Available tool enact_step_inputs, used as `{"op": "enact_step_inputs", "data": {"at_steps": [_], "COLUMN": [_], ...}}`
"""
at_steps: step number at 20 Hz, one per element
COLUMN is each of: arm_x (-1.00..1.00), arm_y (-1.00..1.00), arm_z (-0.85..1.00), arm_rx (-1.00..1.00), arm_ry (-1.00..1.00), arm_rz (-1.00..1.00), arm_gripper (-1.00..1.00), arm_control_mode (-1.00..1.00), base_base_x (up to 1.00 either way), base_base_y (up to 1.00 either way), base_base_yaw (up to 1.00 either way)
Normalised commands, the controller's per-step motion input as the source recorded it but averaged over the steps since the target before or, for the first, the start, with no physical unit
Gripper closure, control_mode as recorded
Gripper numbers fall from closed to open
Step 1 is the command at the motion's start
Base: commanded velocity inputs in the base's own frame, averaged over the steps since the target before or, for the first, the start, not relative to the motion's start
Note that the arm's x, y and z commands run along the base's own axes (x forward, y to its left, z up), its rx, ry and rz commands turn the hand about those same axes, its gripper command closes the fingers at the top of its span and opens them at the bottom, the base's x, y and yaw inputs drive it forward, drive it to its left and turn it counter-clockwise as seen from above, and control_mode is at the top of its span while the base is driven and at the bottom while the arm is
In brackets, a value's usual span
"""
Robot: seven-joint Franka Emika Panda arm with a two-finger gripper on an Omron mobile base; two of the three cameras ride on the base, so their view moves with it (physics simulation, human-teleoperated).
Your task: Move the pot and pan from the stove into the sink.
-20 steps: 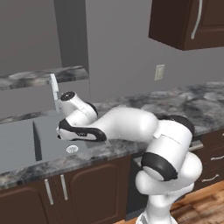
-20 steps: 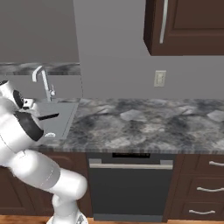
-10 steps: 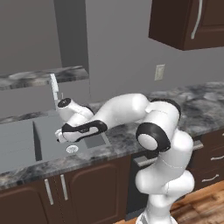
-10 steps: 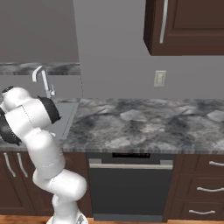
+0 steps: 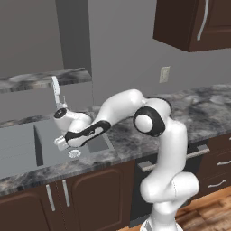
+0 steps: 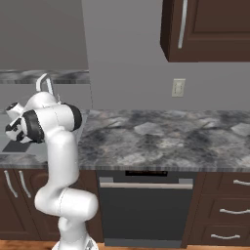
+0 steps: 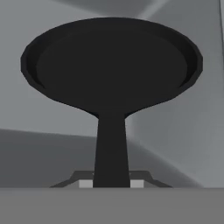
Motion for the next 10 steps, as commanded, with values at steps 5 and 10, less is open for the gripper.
{"op": "enact_step_inputs", "data": {"at_steps": [5,10], "arm_x": [0.48,0.39], "arm_y": [0.23,0.21], "arm_z": [-0.32,-0.36], "arm_rx": [-0.05,-0.08], "arm_ry": [0.00,0.00], "arm_rz": [-0.02,-0.01], "arm_gripper": [1.00,1.00], "arm_control_mode": [-1.00,-1.00], "base_base_x": [0.00,0.00], "base_base_y": [0.00,0.00], "base_base_yaw": [0.00,0.00]}}
